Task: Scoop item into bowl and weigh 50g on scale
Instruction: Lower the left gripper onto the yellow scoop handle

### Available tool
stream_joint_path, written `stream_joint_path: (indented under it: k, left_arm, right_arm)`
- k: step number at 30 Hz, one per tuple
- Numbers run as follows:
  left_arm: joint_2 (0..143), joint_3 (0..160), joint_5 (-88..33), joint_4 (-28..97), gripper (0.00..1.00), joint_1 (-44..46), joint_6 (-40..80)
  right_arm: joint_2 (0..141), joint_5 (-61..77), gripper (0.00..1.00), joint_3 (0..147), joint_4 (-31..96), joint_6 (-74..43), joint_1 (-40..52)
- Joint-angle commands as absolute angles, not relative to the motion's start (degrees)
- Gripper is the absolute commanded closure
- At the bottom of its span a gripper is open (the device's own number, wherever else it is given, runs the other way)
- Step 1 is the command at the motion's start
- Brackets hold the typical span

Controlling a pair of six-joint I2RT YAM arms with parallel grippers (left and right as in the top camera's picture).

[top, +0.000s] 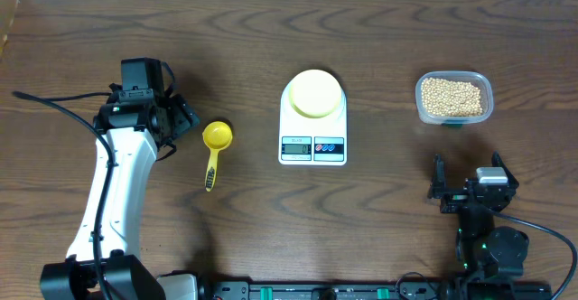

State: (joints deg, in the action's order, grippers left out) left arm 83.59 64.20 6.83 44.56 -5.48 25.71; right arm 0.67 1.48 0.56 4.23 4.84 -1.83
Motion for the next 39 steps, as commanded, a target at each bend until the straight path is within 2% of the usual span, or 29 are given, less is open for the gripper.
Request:
stream_joint_path:
  k: [1, 6, 20, 35, 39]
  left_arm:
    - [83.81, 63.96, 8.16, 44.47, 0.05, -5.45, 26.46]
    - [83.81, 63.96, 7.51, 44.42, 0.05, -5.45, 27.00]
    - [83.81, 63.96, -13.93, 45.69, 0.05, -5.39, 28.84]
    - [83.81, 63.96, -15.90, 47.42, 0.06, -5.39, 28.12]
    - [84.07, 63.96, -15.86, 52.80, 0.06, -5.32, 22.15]
  right_arm:
    - [0.32, 0.99, 0.01, 0.32, 4.29, 4.78, -1.45]
    - [0.32, 0.99, 0.01, 0.32, 4.29, 4.78, -1.45]
    - [0.32, 0.99, 0.01, 0.32, 4.29, 4.78, -1.45]
    - [0.32, 0.99, 0.01, 0.32, 4.29, 4.78, -1.45]
    - [0.32, 0.99, 0.01, 0.32, 4.29, 4.78, -1.45]
